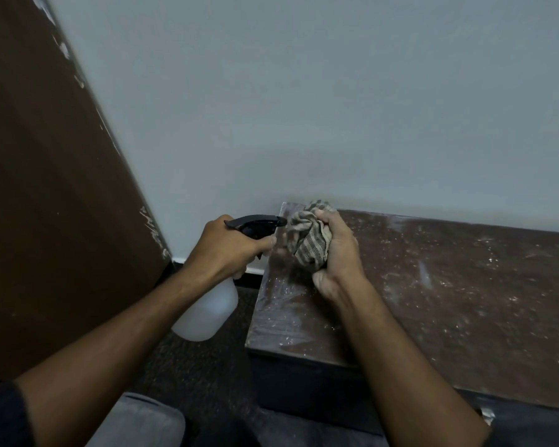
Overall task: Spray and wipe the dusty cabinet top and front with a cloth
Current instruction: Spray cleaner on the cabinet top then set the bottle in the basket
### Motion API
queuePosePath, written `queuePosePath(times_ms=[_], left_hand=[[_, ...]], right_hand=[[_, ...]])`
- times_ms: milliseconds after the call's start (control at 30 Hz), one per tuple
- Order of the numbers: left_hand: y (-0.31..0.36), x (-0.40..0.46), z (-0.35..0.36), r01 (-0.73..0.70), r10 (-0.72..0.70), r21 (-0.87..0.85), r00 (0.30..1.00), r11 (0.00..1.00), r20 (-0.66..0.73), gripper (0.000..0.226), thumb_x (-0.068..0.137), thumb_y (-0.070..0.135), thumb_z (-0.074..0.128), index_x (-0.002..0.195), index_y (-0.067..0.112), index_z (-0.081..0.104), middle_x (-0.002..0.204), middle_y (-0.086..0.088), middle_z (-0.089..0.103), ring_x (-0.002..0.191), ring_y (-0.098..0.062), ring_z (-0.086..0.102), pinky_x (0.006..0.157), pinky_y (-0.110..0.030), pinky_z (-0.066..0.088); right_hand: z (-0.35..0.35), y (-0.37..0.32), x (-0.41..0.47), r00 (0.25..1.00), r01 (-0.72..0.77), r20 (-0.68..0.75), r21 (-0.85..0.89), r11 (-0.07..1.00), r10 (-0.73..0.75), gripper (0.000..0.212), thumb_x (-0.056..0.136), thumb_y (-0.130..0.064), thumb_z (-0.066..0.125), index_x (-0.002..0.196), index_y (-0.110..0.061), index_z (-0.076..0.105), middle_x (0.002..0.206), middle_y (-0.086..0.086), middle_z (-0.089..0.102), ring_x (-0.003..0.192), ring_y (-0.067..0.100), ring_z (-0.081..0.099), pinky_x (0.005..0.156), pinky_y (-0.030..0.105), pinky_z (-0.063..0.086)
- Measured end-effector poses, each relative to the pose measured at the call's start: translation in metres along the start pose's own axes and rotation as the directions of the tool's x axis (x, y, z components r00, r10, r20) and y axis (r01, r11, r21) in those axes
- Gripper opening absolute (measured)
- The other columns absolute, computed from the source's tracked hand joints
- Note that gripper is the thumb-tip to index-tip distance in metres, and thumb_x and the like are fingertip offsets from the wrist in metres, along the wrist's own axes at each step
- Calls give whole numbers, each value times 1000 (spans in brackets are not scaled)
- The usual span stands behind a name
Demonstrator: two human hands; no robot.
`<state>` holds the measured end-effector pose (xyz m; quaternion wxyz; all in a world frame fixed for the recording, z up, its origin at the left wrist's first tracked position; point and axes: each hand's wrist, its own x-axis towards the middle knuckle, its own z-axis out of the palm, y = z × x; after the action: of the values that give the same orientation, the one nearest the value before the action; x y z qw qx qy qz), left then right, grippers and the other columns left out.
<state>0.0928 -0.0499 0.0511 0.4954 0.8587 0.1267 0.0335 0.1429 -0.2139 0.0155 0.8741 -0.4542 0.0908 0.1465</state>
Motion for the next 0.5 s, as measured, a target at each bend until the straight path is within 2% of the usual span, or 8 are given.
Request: queuePosePath(times_ms=[67, 133, 233, 333, 500], left_hand=[[3, -4, 1, 15, -15, -7, 1000, 1000, -14, 45, 59, 49, 76, 73, 6, 71, 45, 2, 59, 42, -19, 49, 46, -31, 47], [5, -6, 0, 20, -20, 12, 999, 1000, -34, 51, 50, 53, 72, 72, 6, 69, 42, 6, 58, 38, -17, 48, 43, -28, 46], [1, -4, -2, 22, -21, 82, 1000, 996, -2, 46, 55, 52, 74, 72, 10, 72, 48, 4, 63, 43, -18, 56, 45, -32, 52], [-8, 2, -3, 39, -41, 86, 999, 995, 12, 45, 54, 51, 76, 70, 10, 72, 47, 4, 61, 43, -16, 55, 44, -28, 49], [-21, 12, -3, 47, -49, 105, 998, 993, 25, 59, 51, 60, 73, 79, 9, 70, 46, 7, 60, 38, -5, 55, 45, -22, 45]], right_hand=[[2, -2, 0, 1000, 6, 5, 27, 1000, -6, 30, 87, -9, 62, 115, 1, 62, 95, 21, 73, 77, 37, 72, 57, 44, 61], [0, -4, 2, 1000, 9, -19, 10, 1000, -9, 25, 85, 1, 55, 109, 1, 62, 90, 21, 71, 67, 34, 69, 48, 36, 58], [-4, -2, 4, 999, 1, -54, -63, 998, -5, 35, 85, 4, 52, 117, -3, 65, 88, 21, 72, 64, 34, 67, 45, 33, 55], [-3, 1, 4, 999, -25, -36, -106, 994, 21, 42, 85, 5, 49, 123, -1, 64, 81, 17, 72, 57, 31, 65, 40, 29, 51], [5, 4, 2, 999, -52, -5, -131, 990, 51, 34, 85, 7, 46, 111, -2, 65, 77, 15, 65, 51, 28, 61, 37, 26, 48]])
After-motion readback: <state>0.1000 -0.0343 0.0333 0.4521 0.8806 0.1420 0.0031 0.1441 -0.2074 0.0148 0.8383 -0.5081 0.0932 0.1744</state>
